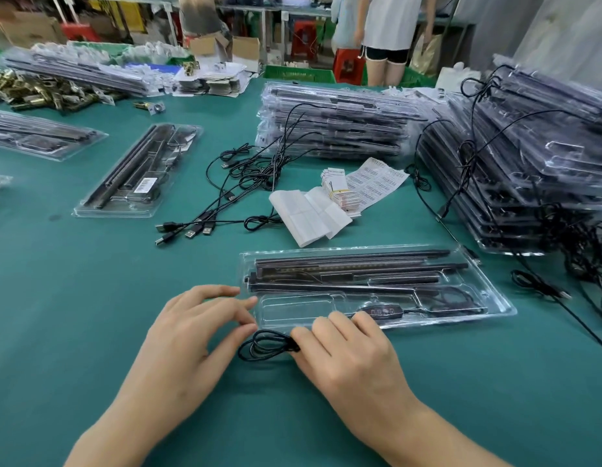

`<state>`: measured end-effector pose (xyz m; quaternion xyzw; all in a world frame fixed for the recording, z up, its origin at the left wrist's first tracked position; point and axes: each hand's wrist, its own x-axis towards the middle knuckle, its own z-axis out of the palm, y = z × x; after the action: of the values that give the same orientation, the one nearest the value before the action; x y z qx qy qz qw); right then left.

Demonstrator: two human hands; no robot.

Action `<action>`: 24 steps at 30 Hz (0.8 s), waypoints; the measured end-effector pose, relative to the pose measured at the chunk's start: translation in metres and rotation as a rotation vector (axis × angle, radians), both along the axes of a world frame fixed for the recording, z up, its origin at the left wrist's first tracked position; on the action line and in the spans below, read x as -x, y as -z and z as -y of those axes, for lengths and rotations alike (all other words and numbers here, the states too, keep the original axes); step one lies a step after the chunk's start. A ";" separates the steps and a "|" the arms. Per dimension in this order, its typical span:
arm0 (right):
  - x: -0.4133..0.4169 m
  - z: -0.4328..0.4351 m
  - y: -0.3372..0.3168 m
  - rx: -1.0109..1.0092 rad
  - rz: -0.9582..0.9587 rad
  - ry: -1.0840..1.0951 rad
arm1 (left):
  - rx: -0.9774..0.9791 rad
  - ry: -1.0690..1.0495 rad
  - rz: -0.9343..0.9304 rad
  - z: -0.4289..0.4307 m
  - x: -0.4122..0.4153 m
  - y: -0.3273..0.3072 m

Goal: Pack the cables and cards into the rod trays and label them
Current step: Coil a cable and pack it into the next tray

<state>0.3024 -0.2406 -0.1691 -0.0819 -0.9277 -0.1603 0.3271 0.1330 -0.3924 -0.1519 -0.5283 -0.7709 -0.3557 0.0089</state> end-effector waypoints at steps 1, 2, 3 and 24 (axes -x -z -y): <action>0.000 0.000 -0.001 0.001 -0.015 -0.007 | -0.005 -0.010 0.017 0.001 -0.001 0.002; -0.001 0.000 -0.002 -0.002 -0.028 -0.016 | -0.012 -0.020 0.034 0.002 -0.002 0.003; -0.001 0.000 -0.002 -0.006 -0.040 -0.023 | -0.019 -0.030 0.052 0.002 -0.003 0.004; 0.001 -0.011 0.005 0.138 -0.232 -0.126 | -0.022 -0.091 0.046 0.005 -0.008 0.017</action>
<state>0.3016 -0.2296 -0.1738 -0.0638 -0.8958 -0.0650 0.4350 0.1406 -0.3971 -0.1687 -0.4842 -0.7901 -0.3757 0.0133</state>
